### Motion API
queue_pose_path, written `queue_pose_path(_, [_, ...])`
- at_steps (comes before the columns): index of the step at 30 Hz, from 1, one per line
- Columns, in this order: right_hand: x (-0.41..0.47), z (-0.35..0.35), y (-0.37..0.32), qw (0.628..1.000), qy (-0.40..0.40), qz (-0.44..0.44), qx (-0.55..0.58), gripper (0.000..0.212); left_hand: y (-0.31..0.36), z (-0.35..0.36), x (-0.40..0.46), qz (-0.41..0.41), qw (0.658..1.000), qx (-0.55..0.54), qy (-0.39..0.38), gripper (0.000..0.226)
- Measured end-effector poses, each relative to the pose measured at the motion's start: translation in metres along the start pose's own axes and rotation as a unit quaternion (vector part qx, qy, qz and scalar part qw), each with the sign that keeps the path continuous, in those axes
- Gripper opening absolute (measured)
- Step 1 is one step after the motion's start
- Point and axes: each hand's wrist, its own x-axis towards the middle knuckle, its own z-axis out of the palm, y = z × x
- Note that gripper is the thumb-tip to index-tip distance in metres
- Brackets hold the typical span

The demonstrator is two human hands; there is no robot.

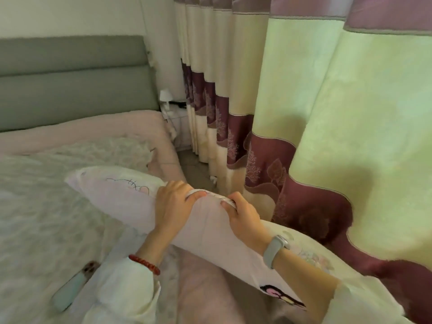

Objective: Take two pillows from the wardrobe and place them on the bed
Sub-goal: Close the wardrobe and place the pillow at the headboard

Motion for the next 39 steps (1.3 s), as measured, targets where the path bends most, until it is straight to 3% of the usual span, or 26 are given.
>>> queue_pose_path(5, [0.072,0.001,0.026,0.993,-0.082,-0.052,0.068,0.012,-0.005,0.029,0.028,-0.120,0.991,0.063,0.010,0.031])
queue_pose_path(12, [0.148,0.018,0.032,0.977,-0.162,-0.104,0.086,0.013,-0.029,0.052,0.054,-0.205,0.968,0.126,0.065,0.028])
queue_pose_path(20, [0.213,0.086,0.033,0.955,-0.265,-0.123,0.047,0.021,-0.096,0.084,0.052,-0.334,0.931,0.142,0.051,0.024])
queue_pose_path(29, [0.372,0.132,-0.017,0.942,-0.286,-0.168,0.046,0.016,-0.195,0.093,0.172,-0.338,0.925,0.150,0.093,0.030])
queue_pose_path(34, [0.460,0.138,-0.057,0.938,-0.215,-0.263,0.063,0.012,-0.243,0.085,0.253,-0.270,0.935,0.172,0.151,0.025])
queue_pose_path(39, [0.533,0.166,-0.055,0.923,-0.181,-0.336,0.039,0.011,-0.286,0.109,0.300,-0.239,0.939,0.200,0.148,0.031])
